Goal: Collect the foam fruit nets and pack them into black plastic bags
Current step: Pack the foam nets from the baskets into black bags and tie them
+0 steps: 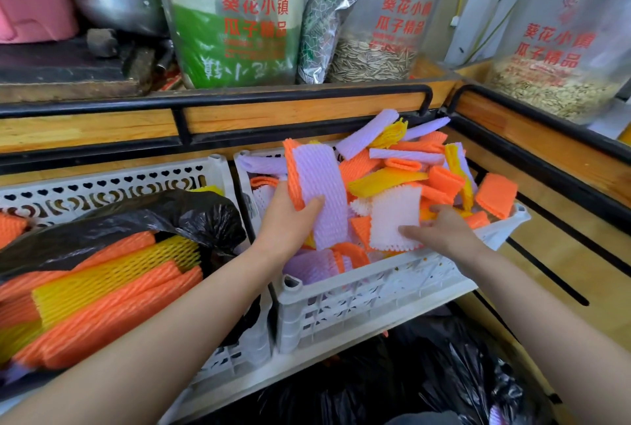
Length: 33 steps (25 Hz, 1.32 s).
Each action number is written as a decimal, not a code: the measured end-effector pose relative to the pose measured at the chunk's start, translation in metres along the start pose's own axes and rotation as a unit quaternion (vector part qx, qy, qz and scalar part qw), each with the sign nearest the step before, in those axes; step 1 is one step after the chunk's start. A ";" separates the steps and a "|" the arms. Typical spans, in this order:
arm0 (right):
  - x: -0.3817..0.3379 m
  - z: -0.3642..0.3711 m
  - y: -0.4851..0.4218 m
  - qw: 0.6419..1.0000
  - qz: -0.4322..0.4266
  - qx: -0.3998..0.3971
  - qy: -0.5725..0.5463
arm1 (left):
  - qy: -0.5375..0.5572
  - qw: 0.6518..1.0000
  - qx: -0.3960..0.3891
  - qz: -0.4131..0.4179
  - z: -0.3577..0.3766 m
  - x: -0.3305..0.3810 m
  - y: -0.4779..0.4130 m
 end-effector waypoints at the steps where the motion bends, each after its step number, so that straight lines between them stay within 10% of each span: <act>1: -0.004 0.004 0.004 1.000 -0.006 -0.010 -0.023 | -0.007 1.000 0.004 -0.002 -0.001 0.000 0.001; 11: -0.104 0.007 0.091 0.942 -0.313 0.104 0.065 | -0.006 1.000 0.003 0.022 0.000 0.034 0.026; 19: -0.158 0.031 0.162 0.898 -0.416 0.093 0.105 | 0.227 0.972 -0.037 0.054 -0.024 0.077 0.080; 33: -0.252 0.125 0.233 0.896 -0.429 0.072 0.085 | -0.206 0.952 0.050 0.220 -0.187 0.092 0.190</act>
Point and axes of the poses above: each hand's wrist, its own y-axis away from the middle knuckle, its own z-axis out of the palm, x = y × z, the point moved 6 cm from there along -y, towards the middle knuckle, and after that the axes turned 9 degrees about -x, right-handed, at the moved point
